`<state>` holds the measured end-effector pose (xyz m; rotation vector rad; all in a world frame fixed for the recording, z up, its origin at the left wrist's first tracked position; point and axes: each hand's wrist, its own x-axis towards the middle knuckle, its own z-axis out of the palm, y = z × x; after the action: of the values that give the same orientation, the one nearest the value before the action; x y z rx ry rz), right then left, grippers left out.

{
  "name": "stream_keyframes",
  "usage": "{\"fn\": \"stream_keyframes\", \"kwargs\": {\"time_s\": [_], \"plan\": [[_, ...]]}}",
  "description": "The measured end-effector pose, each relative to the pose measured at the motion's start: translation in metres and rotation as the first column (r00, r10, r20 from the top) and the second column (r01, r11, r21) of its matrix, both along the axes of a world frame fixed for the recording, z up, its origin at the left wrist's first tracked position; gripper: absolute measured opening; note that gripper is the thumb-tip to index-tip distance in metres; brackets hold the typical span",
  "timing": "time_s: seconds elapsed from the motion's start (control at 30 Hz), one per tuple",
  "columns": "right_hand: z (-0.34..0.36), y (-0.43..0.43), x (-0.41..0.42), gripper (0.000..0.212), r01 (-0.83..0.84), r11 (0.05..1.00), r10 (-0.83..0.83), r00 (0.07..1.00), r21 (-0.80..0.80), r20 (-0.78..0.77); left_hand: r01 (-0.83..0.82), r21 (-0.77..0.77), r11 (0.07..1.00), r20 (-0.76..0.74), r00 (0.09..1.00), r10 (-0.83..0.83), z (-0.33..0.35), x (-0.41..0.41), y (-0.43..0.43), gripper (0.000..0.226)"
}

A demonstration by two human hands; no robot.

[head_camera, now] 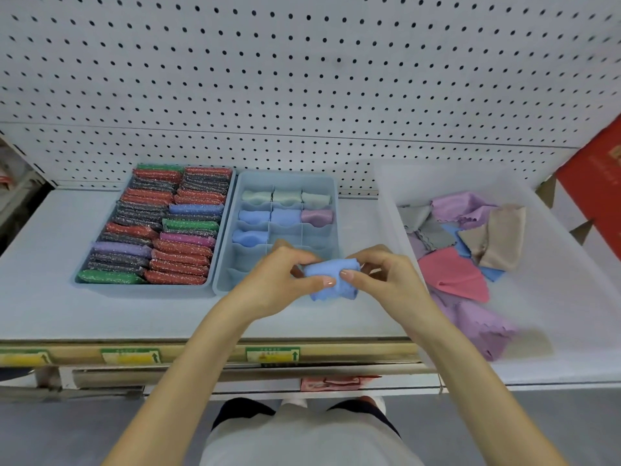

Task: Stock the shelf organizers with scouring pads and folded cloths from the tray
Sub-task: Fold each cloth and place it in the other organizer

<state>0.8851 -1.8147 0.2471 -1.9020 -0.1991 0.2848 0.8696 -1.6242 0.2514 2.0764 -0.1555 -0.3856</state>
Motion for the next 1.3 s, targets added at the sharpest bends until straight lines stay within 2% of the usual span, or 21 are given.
{"fn": "stream_keyframes", "kwargs": {"time_s": [0.1, 0.23, 0.3, 0.43, 0.6, 0.77, 0.83, 0.93, 1.13, 1.23, 1.3], "plan": [[-0.004, 0.001, 0.000, 0.005, 0.035, 0.997, -0.030, 0.996, 0.069, -0.082, -0.024, -0.076, 0.997, -0.071, 0.997, 0.019, 0.000, -0.001, -0.001, 0.010], [-0.001, 0.006, 0.000, 0.014, 0.068, 0.975, -0.028, 0.982, 0.211, -0.185, -0.147, -0.319, 0.936, -0.232, 0.970, 0.073, -0.003, -0.005, -0.006, 0.028], [0.002, 0.009, -0.001, 0.014, 0.079, 0.972, -0.038, 0.982, 0.221, -0.186, -0.174, -0.392, 0.903, -0.274, 0.959, 0.066, -0.002, -0.007, -0.009, 0.028], [0.001, 0.012, -0.003, 0.016, 0.055, 0.988, -0.037, 0.992, 0.144, -0.123, -0.204, -0.433, 0.878, -0.313, 0.947, 0.066, -0.001, -0.009, -0.010, 0.028], [0.003, 0.010, -0.006, 0.023, -0.023, 0.989, 0.053, 0.977, 0.145, -0.206, -0.254, -0.439, 0.862, -0.323, 0.940, 0.112, -0.001, -0.010, -0.014, 0.027], [0.000, 0.011, -0.008, 0.015, -0.045, 0.994, 0.065, 0.978, 0.103, -0.198, -0.299, -0.500, 0.813, -0.379, 0.920, 0.105, -0.004, -0.014, -0.022, 0.021], [0.003, 0.005, -0.008, 0.013, -0.076, 0.989, 0.105, 0.965, 0.126, -0.242, -0.286, -0.549, 0.785, -0.389, 0.919, 0.063, -0.003, -0.015, -0.020, 0.019], [0.004, -0.004, -0.007, 0.017, -0.070, 0.966, 0.139, 0.952, 0.247, -0.274, -0.311, -0.615, 0.725, -0.402, 0.914, 0.050, -0.001, -0.015, -0.014, 0.017], [0.004, -0.006, -0.005, 0.032, -0.005, 0.939, 0.046, 0.993, 0.344, -0.109, -0.365, -0.690, 0.625, -0.467, 0.884, 0.001, 0.001, -0.023, -0.009, 0.027], [-0.002, -0.007, -0.001, 0.045, -0.089, 0.942, 0.077, 0.996, 0.323, 0.048, -0.307, -0.691, 0.654, -0.455, 0.888, -0.064, 0.003, -0.025, -0.008, 0.054], [-0.006, -0.006, 0.000, 0.045, -0.171, 0.950, 0.135, 0.979, 0.262, 0.151, -0.351, -0.687, 0.636, -0.491, 0.870, -0.051, 0.006, -0.025, -0.009, 0.059]]}}
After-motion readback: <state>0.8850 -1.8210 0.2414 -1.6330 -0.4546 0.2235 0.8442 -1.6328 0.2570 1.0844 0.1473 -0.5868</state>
